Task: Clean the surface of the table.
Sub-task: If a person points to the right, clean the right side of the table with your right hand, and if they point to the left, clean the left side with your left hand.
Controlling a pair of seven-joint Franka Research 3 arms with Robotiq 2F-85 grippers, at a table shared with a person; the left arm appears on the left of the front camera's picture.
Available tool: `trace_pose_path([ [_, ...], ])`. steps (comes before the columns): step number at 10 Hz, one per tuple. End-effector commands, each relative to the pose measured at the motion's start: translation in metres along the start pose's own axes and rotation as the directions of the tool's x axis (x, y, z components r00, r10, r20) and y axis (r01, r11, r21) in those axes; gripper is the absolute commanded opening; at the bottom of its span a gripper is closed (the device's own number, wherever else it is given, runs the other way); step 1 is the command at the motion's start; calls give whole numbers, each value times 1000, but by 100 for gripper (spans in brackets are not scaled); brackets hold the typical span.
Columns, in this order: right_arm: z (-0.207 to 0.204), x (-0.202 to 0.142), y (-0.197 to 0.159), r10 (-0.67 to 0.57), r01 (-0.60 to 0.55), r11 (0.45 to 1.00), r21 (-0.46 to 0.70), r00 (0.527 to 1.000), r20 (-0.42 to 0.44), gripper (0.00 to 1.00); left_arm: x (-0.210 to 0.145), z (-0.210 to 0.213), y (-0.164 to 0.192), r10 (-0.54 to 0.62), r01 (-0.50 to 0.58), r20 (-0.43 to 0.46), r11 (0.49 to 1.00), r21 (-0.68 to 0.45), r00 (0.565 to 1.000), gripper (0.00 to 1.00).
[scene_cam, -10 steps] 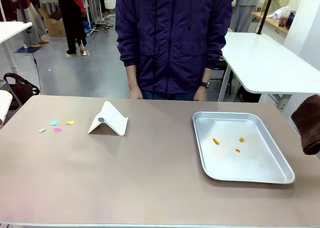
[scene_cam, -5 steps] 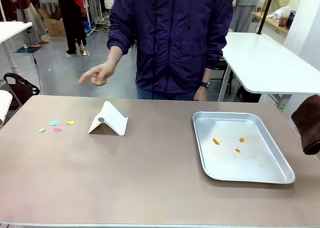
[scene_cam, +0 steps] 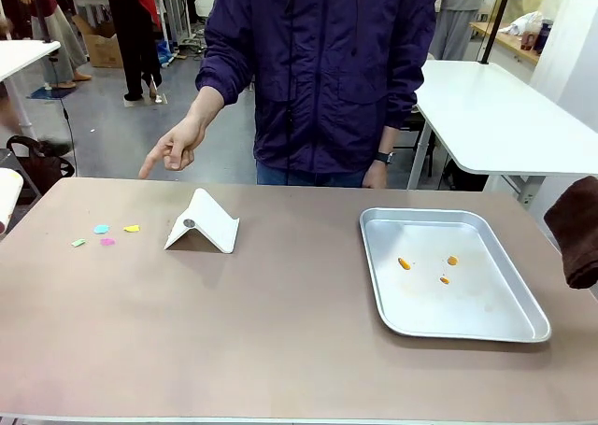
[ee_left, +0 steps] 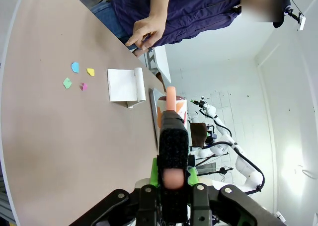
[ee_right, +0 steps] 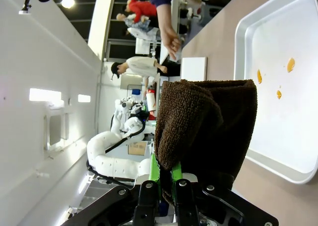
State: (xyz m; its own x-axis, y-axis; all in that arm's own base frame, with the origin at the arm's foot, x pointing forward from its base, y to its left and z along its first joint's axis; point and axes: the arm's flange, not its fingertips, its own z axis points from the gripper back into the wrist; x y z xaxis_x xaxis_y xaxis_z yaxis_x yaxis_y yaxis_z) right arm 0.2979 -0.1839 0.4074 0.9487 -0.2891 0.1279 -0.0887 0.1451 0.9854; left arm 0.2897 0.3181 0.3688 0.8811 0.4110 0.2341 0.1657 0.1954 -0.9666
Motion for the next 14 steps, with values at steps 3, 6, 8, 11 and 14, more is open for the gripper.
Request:
trace_pose_path([
  [3, 1, -1, 7, -8, 8, 1000, -1, 1000, -1, 0, -2, -12, -7, 6, -6, 2, 1000, 31, 1000, 22],
  [6, 1, -1, 7, -8, 8, 1000, -1, 1000, -1, 0, -1, -41, -7, 16, -38, 108, 977, 208, 994, 22],
  [8, 1, -1, 7, -8, 8, 1000, -1, 1000, -1, 0, 1, -51, -2, -3, -49, 172, 953, 298, 985, 22],
  [11, 1, -1, 7, -8, 8, 1000, -1, 1000, -1, 0, 11, -65, 8, 38, -115, 207, 920, 375, 978, 22],
  [14, 1, -1, 7, -8, 8, 1000, -1, 1000, -1, 0, 25, -78, 26, 82, -169, 214, 888, 427, 973, 22],
])
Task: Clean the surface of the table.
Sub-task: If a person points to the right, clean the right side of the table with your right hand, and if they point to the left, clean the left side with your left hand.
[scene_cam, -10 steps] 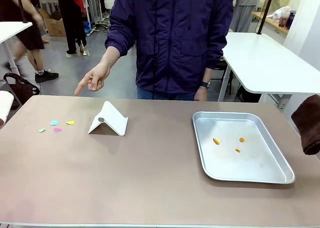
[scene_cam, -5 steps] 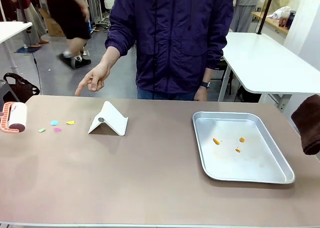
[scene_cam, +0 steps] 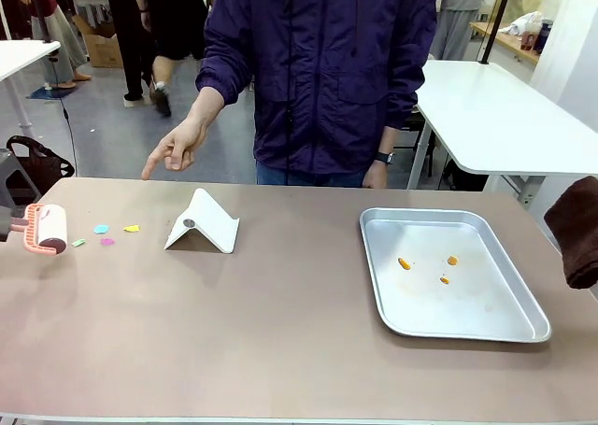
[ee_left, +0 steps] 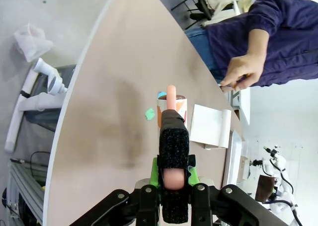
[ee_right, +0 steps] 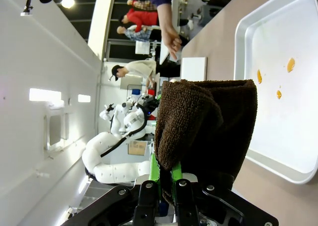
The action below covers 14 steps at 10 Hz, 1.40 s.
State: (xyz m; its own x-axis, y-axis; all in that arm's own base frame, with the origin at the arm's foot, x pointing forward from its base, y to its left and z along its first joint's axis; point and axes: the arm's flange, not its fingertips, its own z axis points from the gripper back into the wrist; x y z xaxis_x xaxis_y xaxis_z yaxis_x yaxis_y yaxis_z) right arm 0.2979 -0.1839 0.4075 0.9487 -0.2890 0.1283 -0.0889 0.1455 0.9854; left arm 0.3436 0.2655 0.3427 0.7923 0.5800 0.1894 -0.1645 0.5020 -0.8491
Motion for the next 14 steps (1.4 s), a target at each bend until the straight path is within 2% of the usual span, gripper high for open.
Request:
trace_pose_path([
  [1, 1, -1, 7, -8, 8, 1000, -1, 1000, -1, 0, 6, -7, 3, 36, -36, 28, 999, 13, 999, 22],
  [14, 1, -1, 7, -8, 8, 1000, -1, 1000, -1, 0, 13, -48, 20, 64, -67, 26, 991, 118, 998, 22],
])
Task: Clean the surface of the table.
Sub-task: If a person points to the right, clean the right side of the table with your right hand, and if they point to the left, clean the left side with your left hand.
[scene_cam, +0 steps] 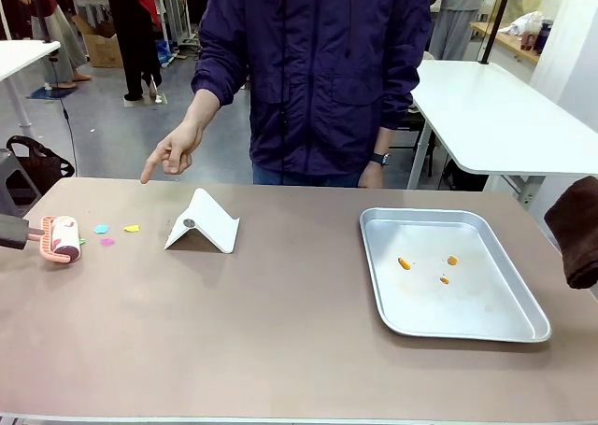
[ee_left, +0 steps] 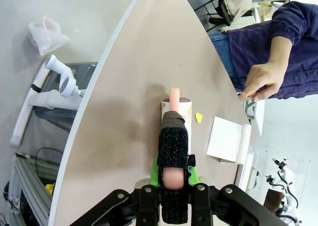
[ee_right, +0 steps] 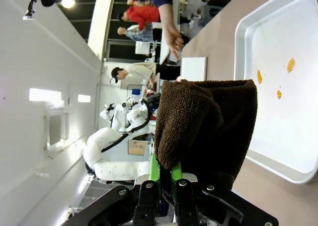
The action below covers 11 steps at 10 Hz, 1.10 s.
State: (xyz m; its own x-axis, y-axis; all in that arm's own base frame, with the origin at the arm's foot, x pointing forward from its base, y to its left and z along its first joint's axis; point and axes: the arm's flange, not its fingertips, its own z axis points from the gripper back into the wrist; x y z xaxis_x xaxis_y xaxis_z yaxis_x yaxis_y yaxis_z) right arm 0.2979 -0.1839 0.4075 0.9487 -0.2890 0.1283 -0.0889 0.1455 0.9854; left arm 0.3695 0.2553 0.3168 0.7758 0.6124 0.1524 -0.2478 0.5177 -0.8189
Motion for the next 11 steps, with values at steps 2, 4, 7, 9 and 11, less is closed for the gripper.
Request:
trace_pose_path([
  [2, 1, -1, 7, -8, 8, 1000, -1, 1000, -1, 0, 3, -27, 0, 9, -9, -3, 999, 49, 1000, 22],
  [4, 1, -1, 7, -8, 8, 1000, -1, 1000, -1, 0, 3, -40, -8, 5, -4, -13, 999, 50, 1000, 22],
  [7, 1, -1, 7, -8, 8, 1000, -1, 1000, -1, 0, 6, -59, -20, 4, -3, -20, 998, 57, 1000, 22],
  [9, 1, -1, 7, -8, 8, 1000, -1, 1000, -1, 0, 8, -71, -27, 1, 1, -32, 998, 59, 999, 22],
  [11, 1, -1, 7, -8, 8, 1000, -1, 1000, -1, 0, 11, -79, -33, -8, 9, -29, 998, 61, 1000, 22],
])
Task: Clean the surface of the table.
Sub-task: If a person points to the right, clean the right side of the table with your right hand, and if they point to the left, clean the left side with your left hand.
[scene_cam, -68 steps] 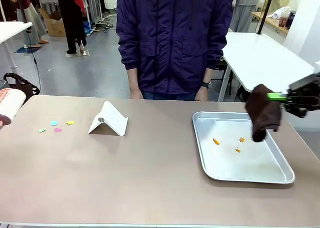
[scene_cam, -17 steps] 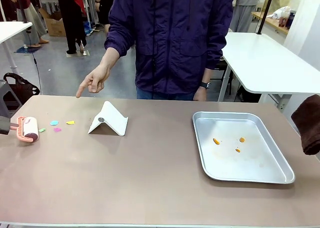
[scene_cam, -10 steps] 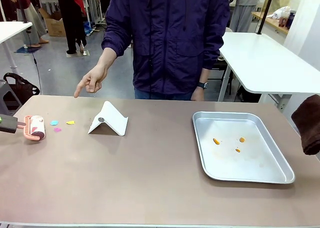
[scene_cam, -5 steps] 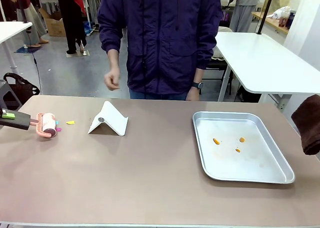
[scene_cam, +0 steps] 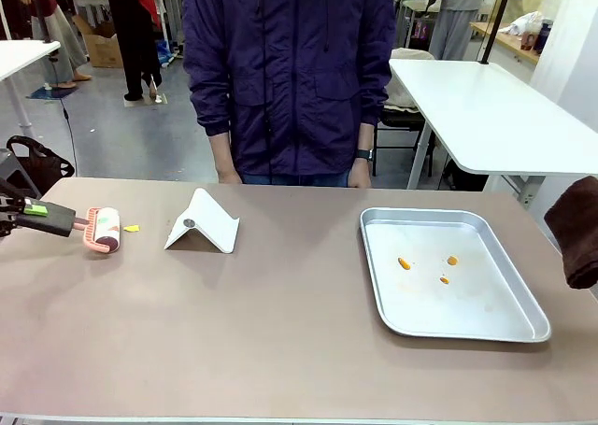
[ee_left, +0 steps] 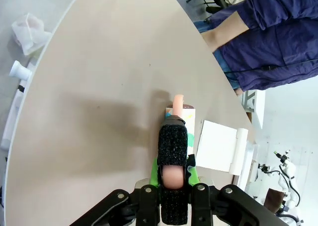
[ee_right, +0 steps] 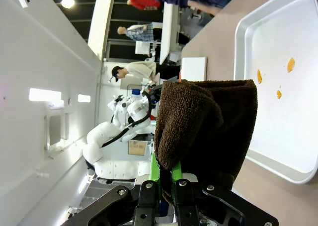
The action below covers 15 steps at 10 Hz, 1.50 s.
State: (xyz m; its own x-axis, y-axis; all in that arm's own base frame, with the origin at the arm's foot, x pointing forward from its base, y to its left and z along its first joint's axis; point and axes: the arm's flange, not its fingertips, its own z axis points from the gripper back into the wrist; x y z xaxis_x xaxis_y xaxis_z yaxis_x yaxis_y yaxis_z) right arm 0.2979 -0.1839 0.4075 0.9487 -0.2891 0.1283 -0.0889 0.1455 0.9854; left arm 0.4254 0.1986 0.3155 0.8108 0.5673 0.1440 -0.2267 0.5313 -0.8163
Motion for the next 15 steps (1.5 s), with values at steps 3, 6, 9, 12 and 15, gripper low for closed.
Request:
trace_pose_path([
  [3, 1, -1, 7, -8, 8, 1000, -1, 1000, -1, 0, 5, -24, 0, 6, -7, 8, 998, 57, 1000, 22],
  [6, 1, -1, 7, -8, 8, 1000, -1, 1000, -1, 0, -11, -48, -8, -26, 30, -62, 998, 61, 998, 22],
  [9, 1, -1, 7, -8, 8, 1000, -1, 1000, -1, 0, -24, -62, -11, -52, 59, -100, 996, 67, 994, 22],
  [12, 1, -1, 7, -8, 8, 1000, -1, 1000, -1, 0, -20, -52, -16, -36, 38, -102, 999, 20, 994, 22],
  [15, 1, -1, 7, -8, 8, 1000, -1, 1000, -1, 0, -24, 14, -38, -49, 31, -84, 978, -206, 995, 22],
])
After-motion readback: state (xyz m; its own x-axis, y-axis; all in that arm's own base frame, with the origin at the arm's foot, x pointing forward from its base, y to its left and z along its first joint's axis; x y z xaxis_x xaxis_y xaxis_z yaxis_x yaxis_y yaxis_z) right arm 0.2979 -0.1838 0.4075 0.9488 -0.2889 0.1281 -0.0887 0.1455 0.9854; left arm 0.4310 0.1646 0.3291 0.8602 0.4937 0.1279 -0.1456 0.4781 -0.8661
